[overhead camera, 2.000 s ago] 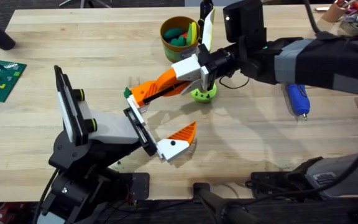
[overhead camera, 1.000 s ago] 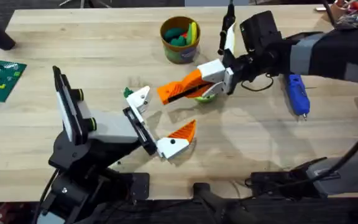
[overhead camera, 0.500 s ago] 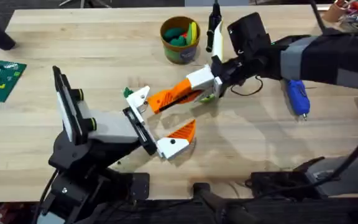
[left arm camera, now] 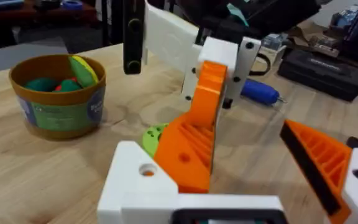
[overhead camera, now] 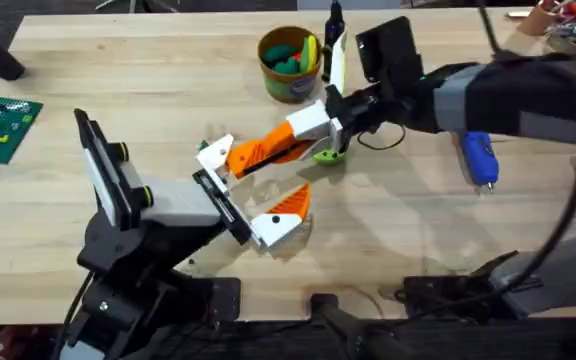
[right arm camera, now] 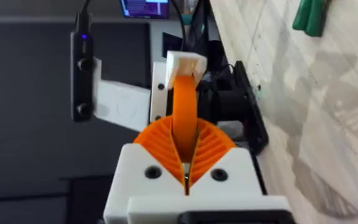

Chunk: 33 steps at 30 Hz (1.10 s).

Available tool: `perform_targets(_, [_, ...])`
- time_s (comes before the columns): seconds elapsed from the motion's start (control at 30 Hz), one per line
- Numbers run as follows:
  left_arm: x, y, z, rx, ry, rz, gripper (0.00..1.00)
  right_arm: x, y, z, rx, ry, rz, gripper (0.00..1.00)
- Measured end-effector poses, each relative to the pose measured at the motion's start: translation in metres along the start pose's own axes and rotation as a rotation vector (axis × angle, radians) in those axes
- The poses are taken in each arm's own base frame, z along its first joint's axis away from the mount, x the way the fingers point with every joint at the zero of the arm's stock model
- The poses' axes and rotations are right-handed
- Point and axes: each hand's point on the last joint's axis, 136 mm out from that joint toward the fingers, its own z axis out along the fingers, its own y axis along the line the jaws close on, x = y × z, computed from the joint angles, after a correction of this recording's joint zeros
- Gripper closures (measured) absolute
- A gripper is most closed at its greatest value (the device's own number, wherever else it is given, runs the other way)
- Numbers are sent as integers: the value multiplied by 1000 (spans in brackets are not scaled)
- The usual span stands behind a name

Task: Pick up the gripper from the table and insert it into the empty holder that is missing its gripper. Then pick up a screw, insert it into the mounting hole, and use the screwdriver to tighten it. Finally, clean up the table by picking up the vegetable and placing it into the bucket.

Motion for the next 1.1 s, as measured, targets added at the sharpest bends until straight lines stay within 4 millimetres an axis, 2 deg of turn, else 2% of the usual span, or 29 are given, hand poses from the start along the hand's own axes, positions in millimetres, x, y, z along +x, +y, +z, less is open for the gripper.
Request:
perform_targets(0.13, [1, -3, 0, 19, 5, -20, 11, 4, -9, 5, -32, 45, 85, 980])
perform_targets(0.27, [2, -8, 0, 46, 9, -29, 11, 6, -9, 6, -50, 65, 111, 981])
perform_targets(0.67, [3, -19, -1, 109, 20, -31, 11, -8, -9, 7, -25, 24, 128, 982])
perform_targets(1.1, [3, -14, -1, 82, 18, -63, 11, -10, -11, 21, 13, 15, 124, 982])
